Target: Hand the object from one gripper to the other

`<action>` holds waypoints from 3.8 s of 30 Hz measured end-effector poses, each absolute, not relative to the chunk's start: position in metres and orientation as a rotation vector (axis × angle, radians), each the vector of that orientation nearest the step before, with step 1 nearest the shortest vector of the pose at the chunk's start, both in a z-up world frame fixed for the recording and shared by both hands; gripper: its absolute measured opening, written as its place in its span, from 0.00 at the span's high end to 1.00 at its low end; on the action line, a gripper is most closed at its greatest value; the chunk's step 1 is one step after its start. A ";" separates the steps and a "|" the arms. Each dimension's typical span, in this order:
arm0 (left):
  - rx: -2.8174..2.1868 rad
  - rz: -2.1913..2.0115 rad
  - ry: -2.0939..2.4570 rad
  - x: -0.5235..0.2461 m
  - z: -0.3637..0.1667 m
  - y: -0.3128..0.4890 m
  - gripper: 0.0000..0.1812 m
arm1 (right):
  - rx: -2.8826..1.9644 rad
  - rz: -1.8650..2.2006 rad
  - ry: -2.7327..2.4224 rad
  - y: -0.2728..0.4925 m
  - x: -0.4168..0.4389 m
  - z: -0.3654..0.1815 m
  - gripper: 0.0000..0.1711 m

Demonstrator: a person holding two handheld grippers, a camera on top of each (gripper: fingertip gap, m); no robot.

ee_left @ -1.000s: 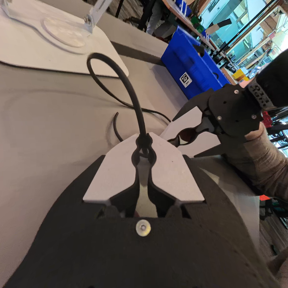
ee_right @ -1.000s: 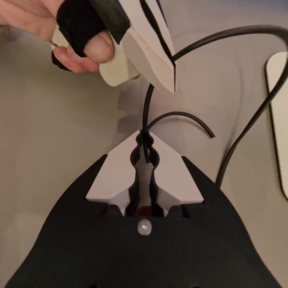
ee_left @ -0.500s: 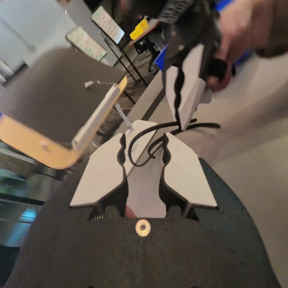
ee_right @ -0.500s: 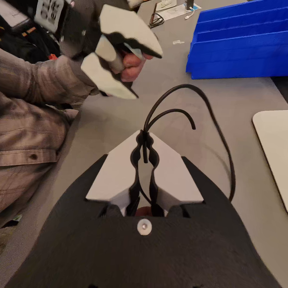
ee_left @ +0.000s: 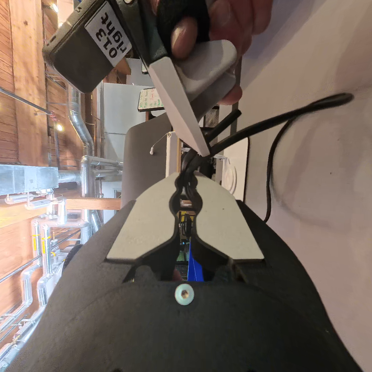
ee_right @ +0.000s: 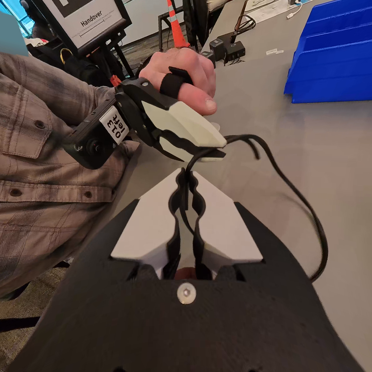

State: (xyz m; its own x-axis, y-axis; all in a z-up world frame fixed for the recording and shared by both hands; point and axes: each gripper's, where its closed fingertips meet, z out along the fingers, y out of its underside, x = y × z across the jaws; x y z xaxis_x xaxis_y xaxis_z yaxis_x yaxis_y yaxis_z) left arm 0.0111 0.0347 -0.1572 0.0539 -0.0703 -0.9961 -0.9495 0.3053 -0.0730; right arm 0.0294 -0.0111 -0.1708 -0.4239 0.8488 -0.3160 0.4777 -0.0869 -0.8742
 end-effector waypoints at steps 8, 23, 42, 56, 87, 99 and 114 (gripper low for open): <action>-1.235 0.781 1.233 -0.003 -0.163 0.042 0.98 | -1.426 1.478 -1.774 -0.001 0.024 -0.163 0.89; -1.637 -0.364 0.634 -0.027 -0.122 0.042 0.98 | -0.920 0.997 -1.781 0.004 0.056 -0.096 0.53; -1.545 -0.108 0.803 -0.006 -0.090 0.032 0.98 | -1.190 1.500 -1.604 -0.039 0.006 -0.096 0.14; -1.502 -0.300 0.912 0.028 -0.070 0.010 0.98 | -1.157 1.411 -1.538 -0.021 -0.004 -0.106 0.70; -1.597 -0.740 0.824 0.024 -0.097 -0.001 0.69 | -1.057 1.438 -1.360 0.006 0.009 -0.078 1.00; -1.602 -0.333 0.640 0.046 -0.116 0.037 0.87 | -1.111 1.206 -1.172 0.034 0.004 -0.071 1.00; -1.558 -0.382 0.693 0.045 -0.121 0.035 0.97 | -1.137 1.394 -1.248 0.023 0.006 -0.074 1.00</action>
State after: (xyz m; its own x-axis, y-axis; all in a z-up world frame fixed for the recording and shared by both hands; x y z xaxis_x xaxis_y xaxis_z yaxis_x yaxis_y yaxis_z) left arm 0.0451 0.0350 -0.1212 0.7588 -0.6311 -0.1609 -0.2004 0.0088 -0.9797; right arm 0.0058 0.0231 -0.0736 -0.1535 0.9865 -0.0578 -0.0509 -0.0663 -0.9965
